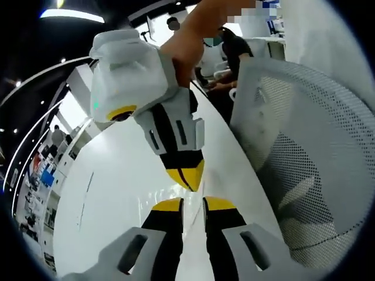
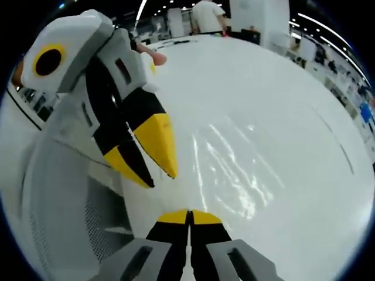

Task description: Open the resealable bag by pulling the two sides of the seal apart until the entire bag opening is separated and visibly accessible.

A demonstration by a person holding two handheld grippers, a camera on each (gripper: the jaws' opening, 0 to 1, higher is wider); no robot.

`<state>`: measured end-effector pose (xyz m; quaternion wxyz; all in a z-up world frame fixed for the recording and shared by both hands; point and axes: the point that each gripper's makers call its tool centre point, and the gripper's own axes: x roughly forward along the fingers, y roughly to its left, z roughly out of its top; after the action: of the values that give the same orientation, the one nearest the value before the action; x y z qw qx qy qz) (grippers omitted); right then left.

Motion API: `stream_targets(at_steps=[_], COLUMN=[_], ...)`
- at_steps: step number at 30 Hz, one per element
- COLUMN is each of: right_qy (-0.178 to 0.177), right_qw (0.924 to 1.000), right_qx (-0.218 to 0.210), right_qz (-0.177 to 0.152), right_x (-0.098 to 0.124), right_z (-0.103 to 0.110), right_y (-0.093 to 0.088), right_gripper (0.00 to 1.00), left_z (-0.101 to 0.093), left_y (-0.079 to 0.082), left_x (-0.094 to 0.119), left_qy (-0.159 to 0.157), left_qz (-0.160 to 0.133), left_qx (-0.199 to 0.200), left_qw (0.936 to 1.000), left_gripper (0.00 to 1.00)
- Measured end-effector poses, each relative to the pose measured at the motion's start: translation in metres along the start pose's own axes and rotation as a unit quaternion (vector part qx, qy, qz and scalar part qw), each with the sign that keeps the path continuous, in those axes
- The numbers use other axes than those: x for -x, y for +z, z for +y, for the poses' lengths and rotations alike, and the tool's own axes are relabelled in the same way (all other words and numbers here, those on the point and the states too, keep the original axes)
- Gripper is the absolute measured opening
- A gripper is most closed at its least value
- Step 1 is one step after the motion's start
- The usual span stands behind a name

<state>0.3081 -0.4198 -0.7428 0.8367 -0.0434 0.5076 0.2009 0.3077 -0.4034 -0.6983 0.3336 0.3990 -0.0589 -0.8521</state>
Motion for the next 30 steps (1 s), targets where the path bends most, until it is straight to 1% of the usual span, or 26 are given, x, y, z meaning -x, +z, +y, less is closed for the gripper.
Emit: stream_targets(at_steps=[1, 3, 6, 8, 14, 16, 18, 20, 25, 27, 29, 30], right_qy=[0.000, -0.001, -0.004, -0.007, -0.020, -0.039, -0.046, -0.060, -0.093, -0.113, -0.121, -0.133], right_qw=[1.0000, 1.0000, 0.9999, 0.9999, 0.9994, 0.9986, 0.9977, 0.9966, 0.9922, 0.9886, 0.9865, 0.9838], right_qx=[0.000, 0.001, 0.004, 0.002, -0.011, -0.004, -0.013, -0.015, -0.017, -0.022, -0.026, -0.023], right_qz=[0.000, -0.002, -0.009, -0.012, -0.028, -0.036, -0.047, -0.056, -0.082, -0.097, -0.108, -0.117], right_x=[0.000, 0.003, 0.008, 0.010, 0.015, 0.020, 0.024, 0.030, 0.041, 0.047, 0.051, 0.055], right_z=[0.000, 0.000, -0.001, -0.002, -0.008, -0.013, -0.016, -0.021, -0.032, -0.038, -0.041, -0.044], right_y=[0.001, 0.004, 0.010, 0.012, 0.017, 0.020, 0.024, 0.027, 0.035, 0.039, 0.043, 0.046], right_gripper=[0.00, 0.00, 0.00, 0.00, 0.00, 0.00, 0.00, 0.00, 0.00, 0.00, 0.00, 0.00], left_z=[-0.002, -0.003, -0.003, -0.003, -0.003, -0.003, -0.003, -0.002, -0.002, -0.002, -0.002, -0.002], left_y=[-0.001, -0.006, -0.009, -0.012, -0.010, -0.010, -0.011, -0.012, -0.011, -0.012, -0.011, -0.011], left_x=[-0.001, -0.003, -0.006, -0.008, -0.013, -0.014, -0.014, -0.015, -0.016, -0.017, -0.017, -0.017], left_qy=[-0.004, -0.006, -0.006, -0.006, -0.012, -0.012, -0.014, -0.016, -0.020, -0.021, -0.021, -0.021], left_qz=[0.004, 0.018, 0.027, 0.039, 0.052, 0.054, 0.055, 0.056, 0.056, 0.057, 0.058, 0.059], left_qx=[-0.012, -0.014, -0.018, -0.029, -0.045, -0.045, -0.044, -0.034, -0.030, -0.030, -0.031, -0.030], left_qw=[0.9999, 0.9997, 0.9994, 0.9988, 0.9976, 0.9975, 0.9974, 0.9977, 0.9978, 0.9977, 0.9976, 0.9976], left_gripper=[0.10, 0.09, 0.06, 0.03, 0.01, 0.00, 0.00, 0.01, 0.00, 0.00, 0.00, 0.00])
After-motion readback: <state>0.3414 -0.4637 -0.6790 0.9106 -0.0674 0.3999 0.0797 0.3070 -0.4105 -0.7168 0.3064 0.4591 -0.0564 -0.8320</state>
